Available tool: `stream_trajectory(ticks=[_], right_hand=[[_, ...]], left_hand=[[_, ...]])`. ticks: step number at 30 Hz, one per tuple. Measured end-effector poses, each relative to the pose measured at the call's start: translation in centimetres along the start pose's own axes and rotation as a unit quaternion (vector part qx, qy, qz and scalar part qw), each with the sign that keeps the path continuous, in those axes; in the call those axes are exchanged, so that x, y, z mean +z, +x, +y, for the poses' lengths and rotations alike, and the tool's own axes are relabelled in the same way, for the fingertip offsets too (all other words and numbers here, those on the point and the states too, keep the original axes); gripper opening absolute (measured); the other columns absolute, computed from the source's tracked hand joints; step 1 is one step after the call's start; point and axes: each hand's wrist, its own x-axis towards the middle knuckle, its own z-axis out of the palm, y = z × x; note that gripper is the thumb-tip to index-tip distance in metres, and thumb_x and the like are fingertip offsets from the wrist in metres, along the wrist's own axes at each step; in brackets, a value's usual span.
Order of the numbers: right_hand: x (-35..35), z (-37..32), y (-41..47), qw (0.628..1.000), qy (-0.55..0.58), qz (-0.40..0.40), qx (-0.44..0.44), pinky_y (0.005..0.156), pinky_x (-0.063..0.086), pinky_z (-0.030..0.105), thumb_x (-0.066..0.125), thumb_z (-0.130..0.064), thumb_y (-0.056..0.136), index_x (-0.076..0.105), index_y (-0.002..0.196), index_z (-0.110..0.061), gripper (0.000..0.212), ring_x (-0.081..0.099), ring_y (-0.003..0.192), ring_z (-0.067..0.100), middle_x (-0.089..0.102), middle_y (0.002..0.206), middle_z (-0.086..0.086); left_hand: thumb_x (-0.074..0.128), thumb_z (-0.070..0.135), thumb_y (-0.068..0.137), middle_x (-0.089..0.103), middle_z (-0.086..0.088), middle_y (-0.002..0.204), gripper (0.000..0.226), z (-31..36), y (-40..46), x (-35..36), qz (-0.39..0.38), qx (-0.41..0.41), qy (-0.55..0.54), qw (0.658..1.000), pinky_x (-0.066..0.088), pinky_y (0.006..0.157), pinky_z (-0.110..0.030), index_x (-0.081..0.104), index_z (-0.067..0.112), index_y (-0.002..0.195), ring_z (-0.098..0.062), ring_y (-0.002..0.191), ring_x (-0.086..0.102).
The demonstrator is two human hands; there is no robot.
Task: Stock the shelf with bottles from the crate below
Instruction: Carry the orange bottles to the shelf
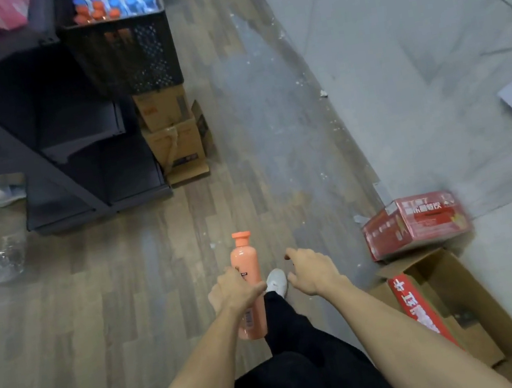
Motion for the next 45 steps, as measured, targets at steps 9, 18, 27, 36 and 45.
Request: stream_trajectory(ticks=[9, 18, 27, 36, 45], right_hand=[[-11.6, 0.5, 14.3, 0.999, -0.007, -0.023, -0.034, 0.088, 0.049, 0.04, 0.052, -0.026, 0.095, 0.048, 0.134, -0.015, 0.041, 0.059, 0.112, 0.034, 0.061, 0.127, 0.011], [-19.3, -2.7, 27.0, 0.998, -0.009, -0.045, -0.047, 0.093, 0.05, 0.04, 0.053, -0.032, 0.092, 0.047, 0.135, -0.023, 0.044, 0.06, 0.114, 0.033, 0.063, 0.127, 0.009], [-28.8, -4.9, 41.1, 0.999, 0.037, -0.036, 0.005, 0.09, 0.051, 0.038, 0.05, -0.028, 0.093, 0.051, 0.132, -0.024, 0.039, 0.061, 0.11, 0.029, 0.065, 0.123, 0.007], [-34.3, -6.9, 50.7, 0.991, 0.116, -0.036, 0.051, 0.094, 0.048, 0.039, 0.052, -0.031, 0.093, 0.052, 0.13, -0.028, 0.037, 0.06, 0.114, 0.028, 0.064, 0.125, 0.004], [-42.8, -0.9, 63.4, 0.994, 0.087, -0.061, 0.019, 0.089, 0.049, 0.035, 0.05, -0.029, 0.097, 0.05, 0.134, -0.023, 0.038, 0.057, 0.114, 0.028, 0.065, 0.119, 0.007]], left_hand=[[0.069, 0.061, 0.064, 0.064, -0.002, 0.103, 0.057, 9.1, 12.4, -9.3, 0.031, -0.021, 0.012, 0.999, 0.048, 0.077, -0.03, 0.052, 0.02, 0.1, -0.025, 0.097, 0.064], [0.072, 0.063, 0.065, 0.063, -0.003, 0.106, 0.068, 15.9, 24.9, -17.1, 0.029, -0.046, -0.04, 0.998, 0.05, 0.076, -0.033, 0.049, 0.018, 0.111, -0.024, 0.096, 0.064], [0.07, 0.065, 0.065, 0.062, -0.004, 0.115, 0.073, 22.4, 39.9, -26.7, 0.013, -0.037, -0.018, 0.999, 0.049, 0.084, -0.035, 0.048, 0.018, 0.116, -0.025, 0.104, 0.062], [0.072, 0.064, 0.065, 0.061, -0.004, 0.116, 0.075, 29.6, 50.1, -34.1, -0.003, -0.016, 0.012, 1.0, 0.048, 0.083, -0.035, 0.047, 0.017, 0.118, -0.025, 0.105, 0.062], [0.071, 0.065, 0.064, 0.06, -0.003, 0.117, 0.076, 39.4, 59.1, -36.3, -0.026, -0.048, 0.019, 0.998, 0.049, 0.084, -0.035, 0.047, 0.019, 0.119, -0.024, 0.105, 0.061]])
